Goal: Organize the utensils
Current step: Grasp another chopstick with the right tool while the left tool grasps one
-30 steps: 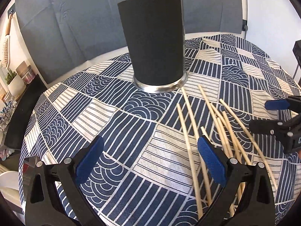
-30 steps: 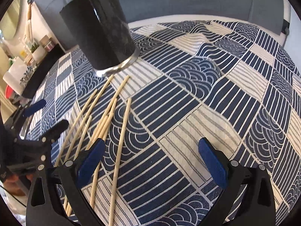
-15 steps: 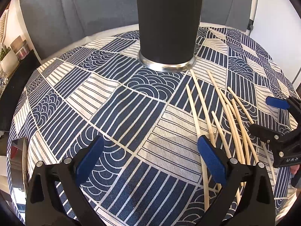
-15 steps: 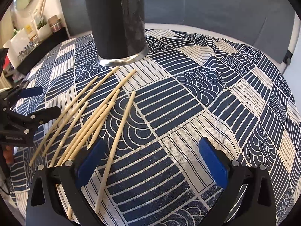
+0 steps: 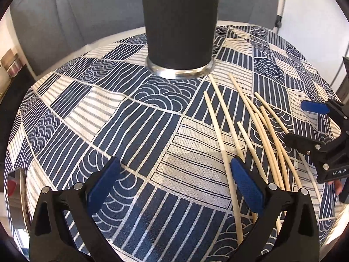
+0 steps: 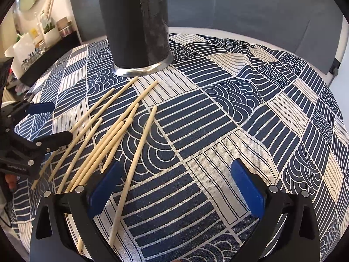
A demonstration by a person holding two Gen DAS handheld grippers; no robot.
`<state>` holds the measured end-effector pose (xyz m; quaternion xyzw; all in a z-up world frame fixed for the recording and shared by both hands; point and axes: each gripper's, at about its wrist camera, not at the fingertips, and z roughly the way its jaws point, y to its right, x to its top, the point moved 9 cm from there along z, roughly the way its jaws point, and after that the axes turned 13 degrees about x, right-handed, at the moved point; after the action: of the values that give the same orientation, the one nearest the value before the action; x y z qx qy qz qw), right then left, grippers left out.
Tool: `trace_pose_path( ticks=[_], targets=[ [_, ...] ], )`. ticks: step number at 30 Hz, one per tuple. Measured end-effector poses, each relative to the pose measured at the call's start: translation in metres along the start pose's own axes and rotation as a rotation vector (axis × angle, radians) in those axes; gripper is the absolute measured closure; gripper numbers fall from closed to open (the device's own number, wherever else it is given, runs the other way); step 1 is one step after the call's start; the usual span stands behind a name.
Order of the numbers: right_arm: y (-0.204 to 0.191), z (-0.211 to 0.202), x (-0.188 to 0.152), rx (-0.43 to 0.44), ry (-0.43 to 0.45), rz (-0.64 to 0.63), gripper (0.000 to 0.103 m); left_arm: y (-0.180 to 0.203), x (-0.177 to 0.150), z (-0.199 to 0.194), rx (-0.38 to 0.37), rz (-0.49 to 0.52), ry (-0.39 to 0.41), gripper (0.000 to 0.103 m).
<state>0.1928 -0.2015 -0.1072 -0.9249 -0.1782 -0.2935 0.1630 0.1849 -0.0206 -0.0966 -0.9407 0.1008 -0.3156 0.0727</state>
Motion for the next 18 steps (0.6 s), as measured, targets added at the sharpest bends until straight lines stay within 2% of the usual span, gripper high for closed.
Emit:
trace_pose_path(
  ticks=[3,10,16,17,18],
  targets=[
    [-0.0001,0.0002,0.0001,-0.001,0.000,-0.001,0.006,-0.0008,0.0009,0.0014,-0.024,0.024,0.006,0.004],
    [-0.0012,0.0014,0.0007,-0.003,0.001,0.001,0.006,-0.0003,0.0009,0.0012,-0.025,0.026,0.006,0.004],
    [-0.0016,-0.0007,-0.0020,0.026,-0.017,-0.055,0.008,0.0003,0.0008,0.0008,-0.030,0.041,0.010,0.004],
    [-0.0014,-0.0023,-0.0033,0.031,-0.026,-0.056,0.014,0.0003,0.0006,0.0001,-0.033,0.043,0.011,0.005],
    [-0.0009,-0.0064,-0.0036,0.032,-0.025,-0.058,0.038,-0.0008,0.0001,-0.0009,-0.032,0.046,0.014,0.009]
  ],
)
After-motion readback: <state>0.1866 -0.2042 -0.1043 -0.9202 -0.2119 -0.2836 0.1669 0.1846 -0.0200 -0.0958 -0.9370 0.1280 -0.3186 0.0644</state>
